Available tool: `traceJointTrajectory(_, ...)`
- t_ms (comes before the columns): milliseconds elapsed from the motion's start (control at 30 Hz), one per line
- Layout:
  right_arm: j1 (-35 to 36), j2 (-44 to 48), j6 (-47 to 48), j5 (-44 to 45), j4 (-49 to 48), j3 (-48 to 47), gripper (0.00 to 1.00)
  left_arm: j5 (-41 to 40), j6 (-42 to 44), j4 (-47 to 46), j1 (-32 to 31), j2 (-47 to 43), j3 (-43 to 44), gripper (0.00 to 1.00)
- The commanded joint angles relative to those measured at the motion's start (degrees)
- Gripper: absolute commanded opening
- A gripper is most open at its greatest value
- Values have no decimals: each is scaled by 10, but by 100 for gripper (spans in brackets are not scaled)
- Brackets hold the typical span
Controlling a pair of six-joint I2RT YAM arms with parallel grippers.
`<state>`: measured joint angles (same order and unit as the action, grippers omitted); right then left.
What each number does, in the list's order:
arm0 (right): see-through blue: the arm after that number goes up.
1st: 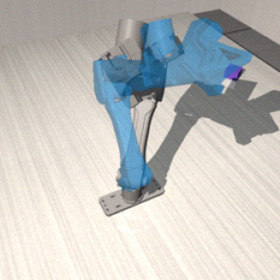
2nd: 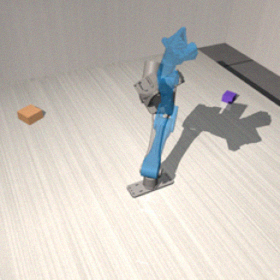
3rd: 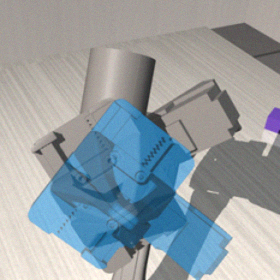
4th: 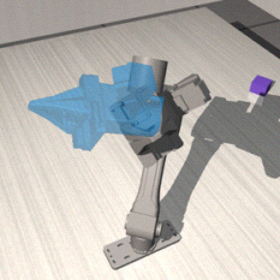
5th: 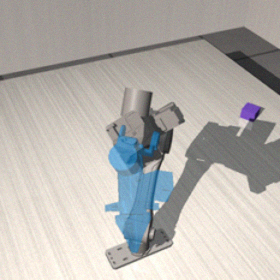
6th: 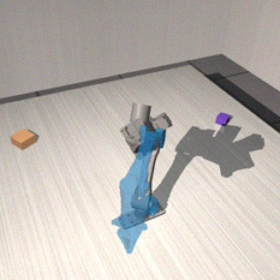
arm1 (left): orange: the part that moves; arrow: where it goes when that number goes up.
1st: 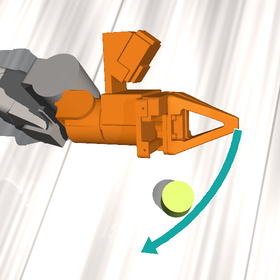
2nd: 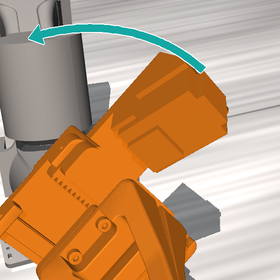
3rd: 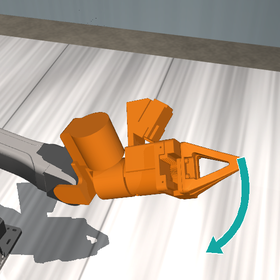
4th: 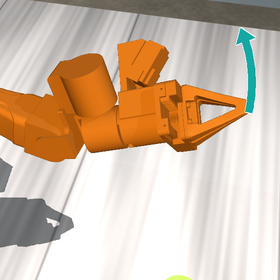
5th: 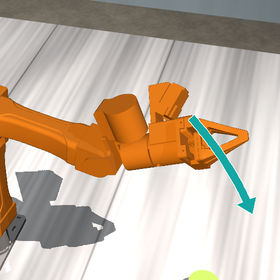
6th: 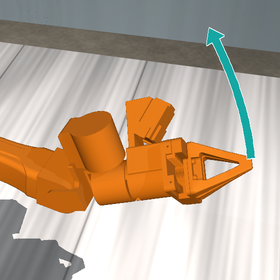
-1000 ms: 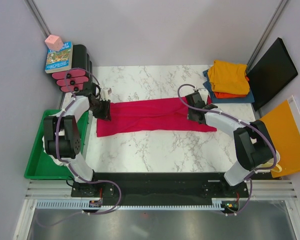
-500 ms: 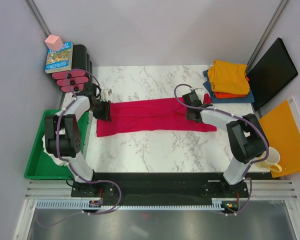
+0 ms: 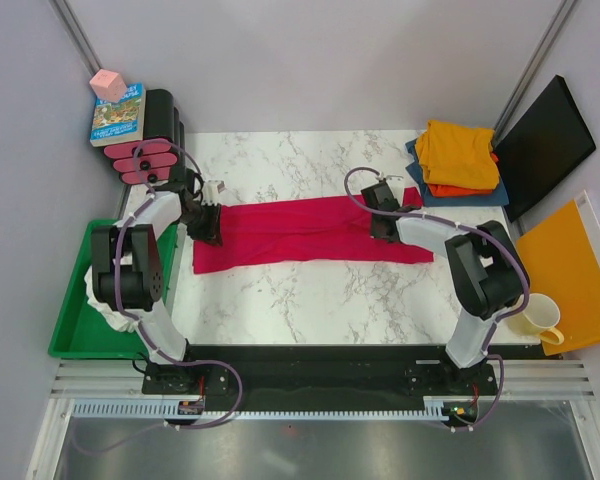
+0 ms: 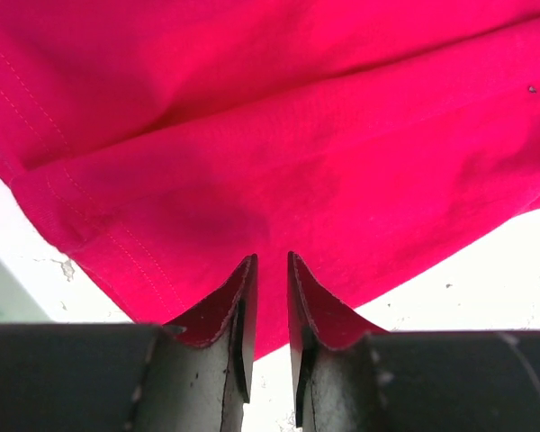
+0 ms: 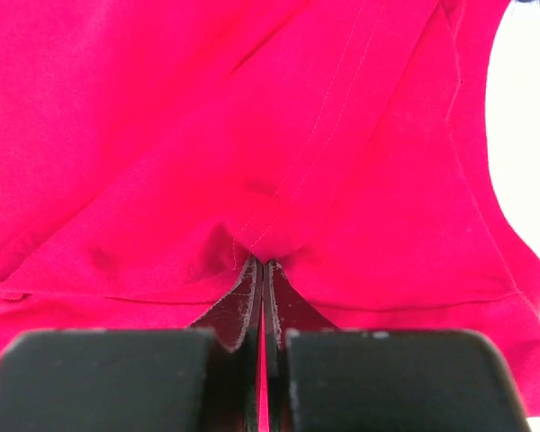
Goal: Fold and stack the t-shirts
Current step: Fold the other side of the tshirt into a rectangle, then rotate the tshirt 90 degrees
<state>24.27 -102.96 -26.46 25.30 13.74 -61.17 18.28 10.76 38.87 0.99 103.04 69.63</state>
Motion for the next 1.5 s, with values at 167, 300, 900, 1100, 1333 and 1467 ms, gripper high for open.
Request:
traceJointTrajectory(167,2,-40,2,7,-9,-89,0,6,6,0,-1,13,9,21)
traceJointTrajectory(300,2,-90,7,6,-1,-151,1,7,6,0,-2,11,6,21)
traceJointTrajectory(900,6,-116,32,-1,-44,-296,69,2,-6,-4,-2,-10,16,44)
traceJointTrajectory(1100,36,16,27,2,8,-194,66,-27,-6,-38,-1,-32,43,56)
traceJointTrajectory(1333,60,120,-66,-7,45,-41,0,-38,-36,-43,3,85,174,41)
traceJointTrajectory(1467,87,155,-95,-11,79,11,0,-49,-39,-34,2,151,246,38)
